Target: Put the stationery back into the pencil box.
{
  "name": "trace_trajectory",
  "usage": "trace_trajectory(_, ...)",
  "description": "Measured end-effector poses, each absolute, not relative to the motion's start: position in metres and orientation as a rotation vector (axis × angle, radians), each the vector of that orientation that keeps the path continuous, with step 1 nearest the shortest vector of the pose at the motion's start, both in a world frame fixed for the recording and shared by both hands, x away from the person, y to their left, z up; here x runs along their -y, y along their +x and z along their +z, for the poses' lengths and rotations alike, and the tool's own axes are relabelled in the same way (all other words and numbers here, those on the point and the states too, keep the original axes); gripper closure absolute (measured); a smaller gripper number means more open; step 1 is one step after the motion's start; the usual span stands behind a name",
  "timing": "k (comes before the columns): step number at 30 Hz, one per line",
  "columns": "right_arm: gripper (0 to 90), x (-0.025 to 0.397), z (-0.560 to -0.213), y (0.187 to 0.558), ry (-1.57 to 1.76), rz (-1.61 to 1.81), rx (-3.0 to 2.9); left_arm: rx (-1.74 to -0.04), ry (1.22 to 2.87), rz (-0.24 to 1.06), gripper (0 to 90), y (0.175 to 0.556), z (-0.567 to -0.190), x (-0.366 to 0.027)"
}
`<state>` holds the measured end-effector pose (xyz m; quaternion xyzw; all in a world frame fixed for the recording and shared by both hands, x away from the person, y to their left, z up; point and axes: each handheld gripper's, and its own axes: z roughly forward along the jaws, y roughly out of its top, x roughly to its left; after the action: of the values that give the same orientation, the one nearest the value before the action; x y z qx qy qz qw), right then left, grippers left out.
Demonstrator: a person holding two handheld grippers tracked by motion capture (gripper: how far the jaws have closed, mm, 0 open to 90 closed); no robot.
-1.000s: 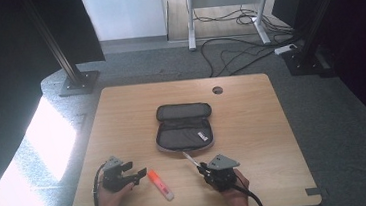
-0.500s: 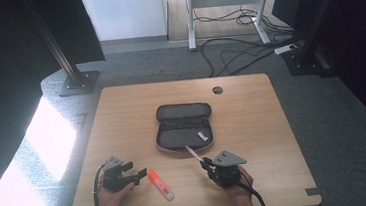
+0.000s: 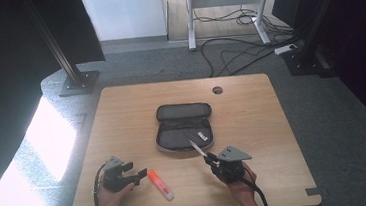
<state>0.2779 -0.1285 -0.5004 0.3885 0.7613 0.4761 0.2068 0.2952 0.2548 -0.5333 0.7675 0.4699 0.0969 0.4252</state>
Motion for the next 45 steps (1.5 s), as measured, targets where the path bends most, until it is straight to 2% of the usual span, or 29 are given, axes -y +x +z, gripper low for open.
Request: trace_trajectory(45,78.6,0.12,-0.491,0.322,1.088,1.327,-2.13,-1.185,1.92,0.238,27.1,0.296,-0.535,-0.258)
